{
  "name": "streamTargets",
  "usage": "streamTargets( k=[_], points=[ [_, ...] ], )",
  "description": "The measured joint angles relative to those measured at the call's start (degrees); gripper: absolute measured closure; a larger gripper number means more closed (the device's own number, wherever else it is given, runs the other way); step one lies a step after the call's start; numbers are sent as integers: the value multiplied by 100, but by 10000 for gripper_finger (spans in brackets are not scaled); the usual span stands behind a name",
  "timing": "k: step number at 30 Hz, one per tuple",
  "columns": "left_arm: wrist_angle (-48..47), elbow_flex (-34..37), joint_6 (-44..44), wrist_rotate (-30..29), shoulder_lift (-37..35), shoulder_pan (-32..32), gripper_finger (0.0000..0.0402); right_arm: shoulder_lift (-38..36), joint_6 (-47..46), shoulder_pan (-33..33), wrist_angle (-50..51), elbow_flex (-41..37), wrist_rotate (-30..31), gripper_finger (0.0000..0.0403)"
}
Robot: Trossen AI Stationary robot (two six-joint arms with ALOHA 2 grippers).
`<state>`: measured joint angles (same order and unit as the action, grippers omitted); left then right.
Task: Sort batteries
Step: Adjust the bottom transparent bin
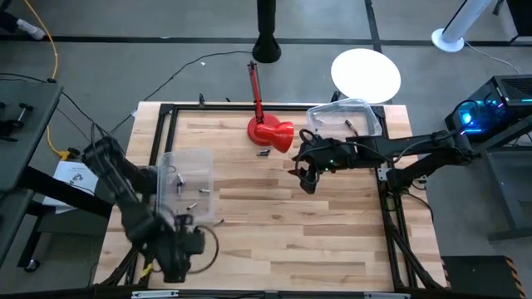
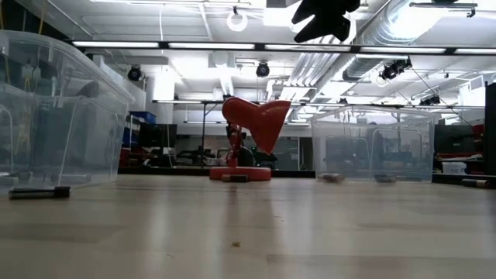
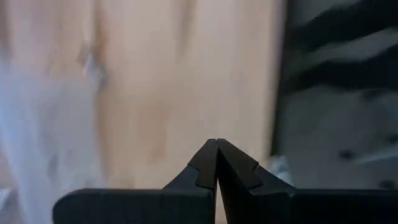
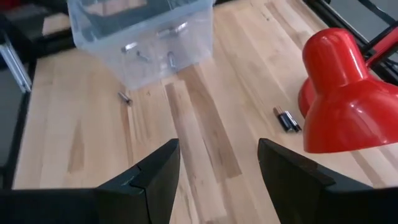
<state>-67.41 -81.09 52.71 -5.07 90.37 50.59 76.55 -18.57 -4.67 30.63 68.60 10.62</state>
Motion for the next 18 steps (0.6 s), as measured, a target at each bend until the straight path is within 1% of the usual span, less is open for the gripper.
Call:
streamTargets(
  k=[3,6,8,11,13,18],
  points=[
    [-557,287,612,-21,205,212,401,0,-264,0,-192,0,6,192],
    [-563,783,1003,-69,233,264,401,0,-644,0,-362,0,10,192],
    [-575,1151,1088,-228,199,257,401,0,-918,-23,-435,0,38,192],
    [-573,1697,1184,-781,53,88,401,0,-1158,-150,-569,0,377,192],
    [-603,2046,1101,-1170,-114,-145,401,0,-1392,-257,-604,0,571,192],
    [-567,2580,364,-1993,-517,-941,401,2,-1865,-559,-653,0,903,192]
  ],
)
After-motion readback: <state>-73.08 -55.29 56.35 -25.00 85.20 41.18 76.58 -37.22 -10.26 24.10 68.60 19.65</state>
